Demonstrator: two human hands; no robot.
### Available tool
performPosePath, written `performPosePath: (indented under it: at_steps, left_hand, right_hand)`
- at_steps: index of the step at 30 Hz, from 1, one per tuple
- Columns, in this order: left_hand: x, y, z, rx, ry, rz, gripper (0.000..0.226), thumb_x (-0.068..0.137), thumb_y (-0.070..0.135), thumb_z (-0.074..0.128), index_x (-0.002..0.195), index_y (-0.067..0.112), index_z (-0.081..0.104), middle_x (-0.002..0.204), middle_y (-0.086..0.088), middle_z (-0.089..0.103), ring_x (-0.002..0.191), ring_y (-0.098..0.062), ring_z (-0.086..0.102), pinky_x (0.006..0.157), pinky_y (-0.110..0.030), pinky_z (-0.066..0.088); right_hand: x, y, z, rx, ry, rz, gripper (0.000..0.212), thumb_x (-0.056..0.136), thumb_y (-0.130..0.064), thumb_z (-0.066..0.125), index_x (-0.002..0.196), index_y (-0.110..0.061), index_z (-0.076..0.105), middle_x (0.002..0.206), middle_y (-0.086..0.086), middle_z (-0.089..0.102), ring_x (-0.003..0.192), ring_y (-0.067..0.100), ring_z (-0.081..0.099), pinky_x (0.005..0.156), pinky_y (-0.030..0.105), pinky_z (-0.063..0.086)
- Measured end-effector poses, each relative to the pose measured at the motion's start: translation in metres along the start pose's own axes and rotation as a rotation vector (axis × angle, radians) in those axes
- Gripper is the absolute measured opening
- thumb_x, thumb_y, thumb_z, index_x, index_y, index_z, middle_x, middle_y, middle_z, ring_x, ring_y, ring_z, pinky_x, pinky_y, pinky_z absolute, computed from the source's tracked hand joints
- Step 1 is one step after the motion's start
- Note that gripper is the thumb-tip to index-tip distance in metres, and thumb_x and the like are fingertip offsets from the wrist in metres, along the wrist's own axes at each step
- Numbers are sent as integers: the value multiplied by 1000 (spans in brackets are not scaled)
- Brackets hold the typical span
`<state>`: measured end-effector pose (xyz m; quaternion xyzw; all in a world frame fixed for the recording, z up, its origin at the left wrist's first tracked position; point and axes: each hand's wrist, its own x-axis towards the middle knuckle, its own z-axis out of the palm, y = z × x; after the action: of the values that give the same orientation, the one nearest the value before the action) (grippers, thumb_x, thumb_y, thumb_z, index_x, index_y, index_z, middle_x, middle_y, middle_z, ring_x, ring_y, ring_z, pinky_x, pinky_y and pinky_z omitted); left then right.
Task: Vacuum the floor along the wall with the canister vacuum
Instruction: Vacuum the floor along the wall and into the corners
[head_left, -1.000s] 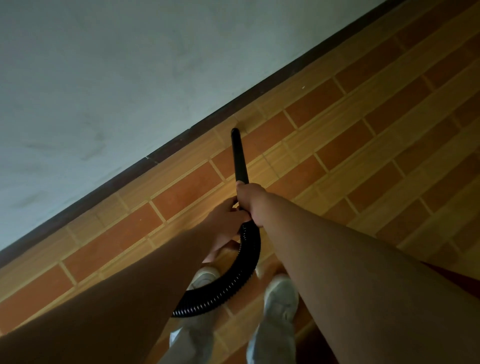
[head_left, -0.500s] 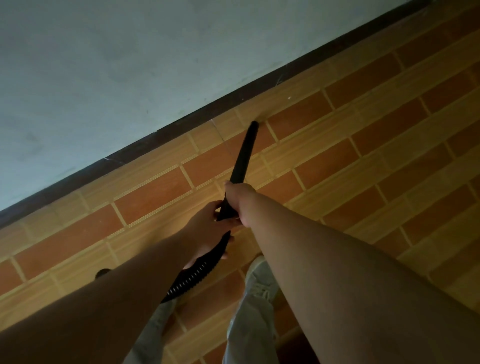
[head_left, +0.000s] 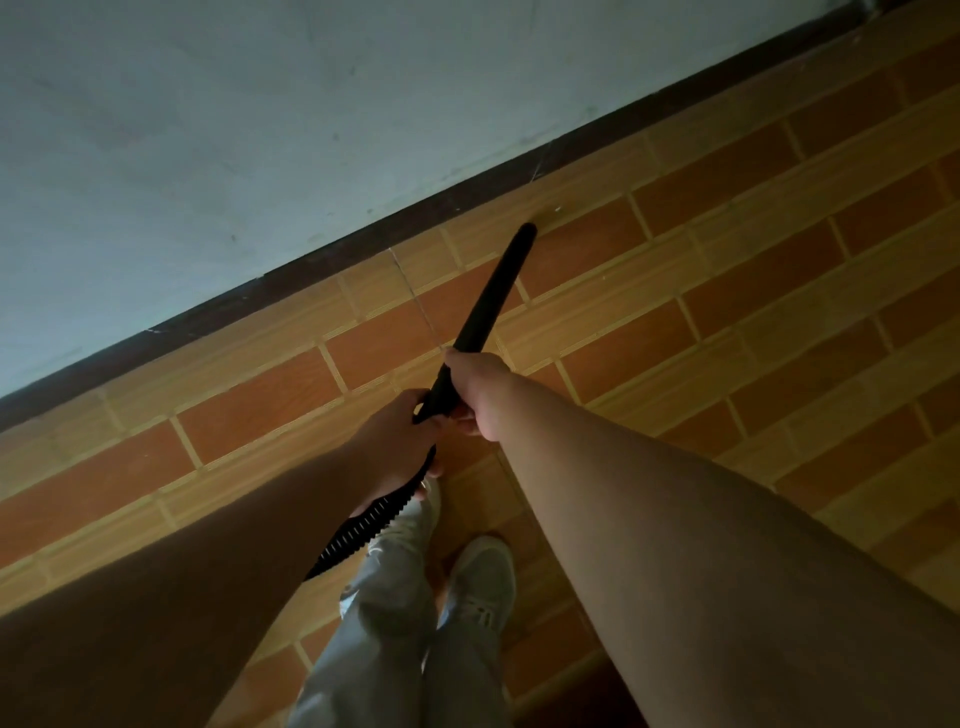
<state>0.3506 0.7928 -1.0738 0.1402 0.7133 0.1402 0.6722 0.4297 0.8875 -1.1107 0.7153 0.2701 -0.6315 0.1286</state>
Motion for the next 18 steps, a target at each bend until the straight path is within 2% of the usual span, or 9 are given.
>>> performPosePath:
  at_steps: [3,7,11,14,18]
  left_hand:
    - [11,3,-7,29,-6,-3,41,106,29,49,146,30,41,105,-21,66,73,-24,68,63,-41,61]
    - [21,14,-13,35,-29,-38,35,106,30,46,141,32,45,113,-28,65,72,-27,63,65,-43,60]
    - [32,27,-17,42,-25,-20,30,107,32,45,136,30,49,112,-23,65,69,-22,62,54,-32,55]
    - [41,33,-15,61,-20,-8,28,106,35,47,132,27,50,107,-21,65,68,-21,62,53,-31,54]
    - [52,34,-10,91,-24,-5,26,104,35,50,127,24,51,90,-13,61,63,-18,59,49,-29,50]
  right_hand:
    - [6,-7,-3,-3,10,12,44,106,-47,46,133,-12,53,100,8,68,93,22,68,81,39,56]
    - [8,-23,-14,55,31,28,39,110,-41,39,131,-12,51,97,10,69,87,21,71,65,34,58]
    - [11,-42,-21,162,21,53,33,110,-33,44,133,-10,48,96,13,64,84,27,69,74,49,65]
    - [19,-51,-25,180,40,55,34,109,-33,46,134,-9,48,97,15,62,93,32,67,76,52,65]
    - [33,-56,-28,179,45,66,38,108,-35,49,135,-8,48,118,20,65,107,37,69,75,51,65]
